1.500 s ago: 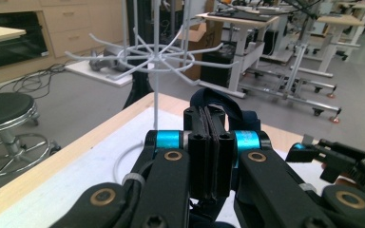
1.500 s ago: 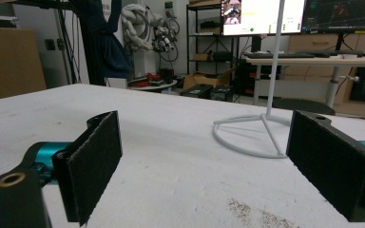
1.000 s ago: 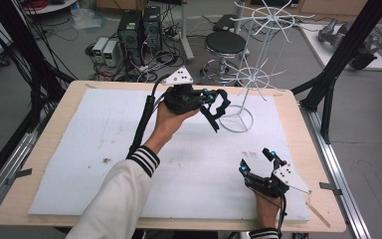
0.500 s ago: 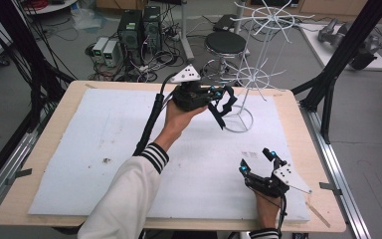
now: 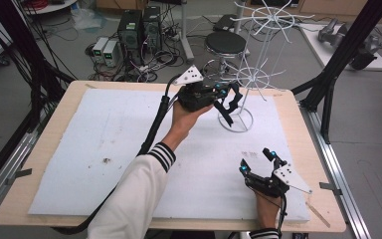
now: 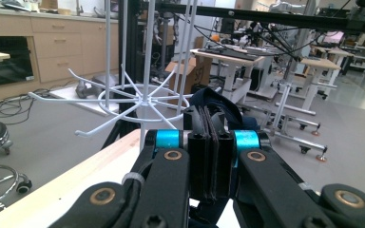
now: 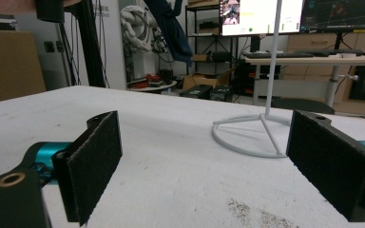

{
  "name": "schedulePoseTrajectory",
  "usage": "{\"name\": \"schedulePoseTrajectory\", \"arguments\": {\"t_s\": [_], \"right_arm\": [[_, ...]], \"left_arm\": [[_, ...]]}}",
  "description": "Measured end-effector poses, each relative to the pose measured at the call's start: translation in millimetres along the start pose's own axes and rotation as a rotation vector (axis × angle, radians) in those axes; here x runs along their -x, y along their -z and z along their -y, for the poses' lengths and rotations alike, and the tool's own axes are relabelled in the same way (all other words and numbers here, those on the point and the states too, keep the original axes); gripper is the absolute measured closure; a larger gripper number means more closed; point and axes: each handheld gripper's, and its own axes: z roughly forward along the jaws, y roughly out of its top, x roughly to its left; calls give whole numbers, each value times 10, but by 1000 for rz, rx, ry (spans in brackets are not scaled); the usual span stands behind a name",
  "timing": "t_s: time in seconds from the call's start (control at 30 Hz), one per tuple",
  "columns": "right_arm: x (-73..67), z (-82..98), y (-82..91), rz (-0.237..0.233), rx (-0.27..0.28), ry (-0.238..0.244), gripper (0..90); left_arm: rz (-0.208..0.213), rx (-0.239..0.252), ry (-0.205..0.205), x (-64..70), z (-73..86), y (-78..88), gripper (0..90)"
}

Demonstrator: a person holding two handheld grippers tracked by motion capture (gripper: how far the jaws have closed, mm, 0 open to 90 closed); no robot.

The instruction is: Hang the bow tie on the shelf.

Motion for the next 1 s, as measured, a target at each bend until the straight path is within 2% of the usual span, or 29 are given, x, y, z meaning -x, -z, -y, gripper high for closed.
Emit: {"name": "schedulePoseTrajectory", "arguments": {"t_s": [0.17, 0.3, 0.43, 0.5, 0.57, 0.63, 0.73, 0.83, 1.0], "right_arm": [[5, -2, 2, 0, -1, 0, 106], [10, -1, 0, 2, 2, 4, 107], [9, -1, -1, 3, 2, 3, 107], [11, -2, -1, 2, 1, 3, 107], [11, -2, -1, 3, 1, 2, 107], [12, -2, 0, 2, 1, 2, 107], [11, -2, -1, 2, 0, 2, 107], [11, -2, -1, 4, 0, 1, 107], [8, -3, 0, 3, -3, -8, 107]], "left_arm": [[-4, 2, 7, -35, 20, -46, 883], [-5, 36, 35, -80, 38, -69, 882], [-12, 12, 24, -97, 43, -101, 883], [-11, -4, 1, -80, 15, -135, 883], [1, 10, 1, -58, -11, -163, 883], [-5, -1, -8, -54, -20, -186, 883], [-19, -16, 4, -87, -12, -189, 883], [-23, -27, -13, -90, -3, -201, 883], [-21, -35, -13, -89, 23, -230, 883]]}}
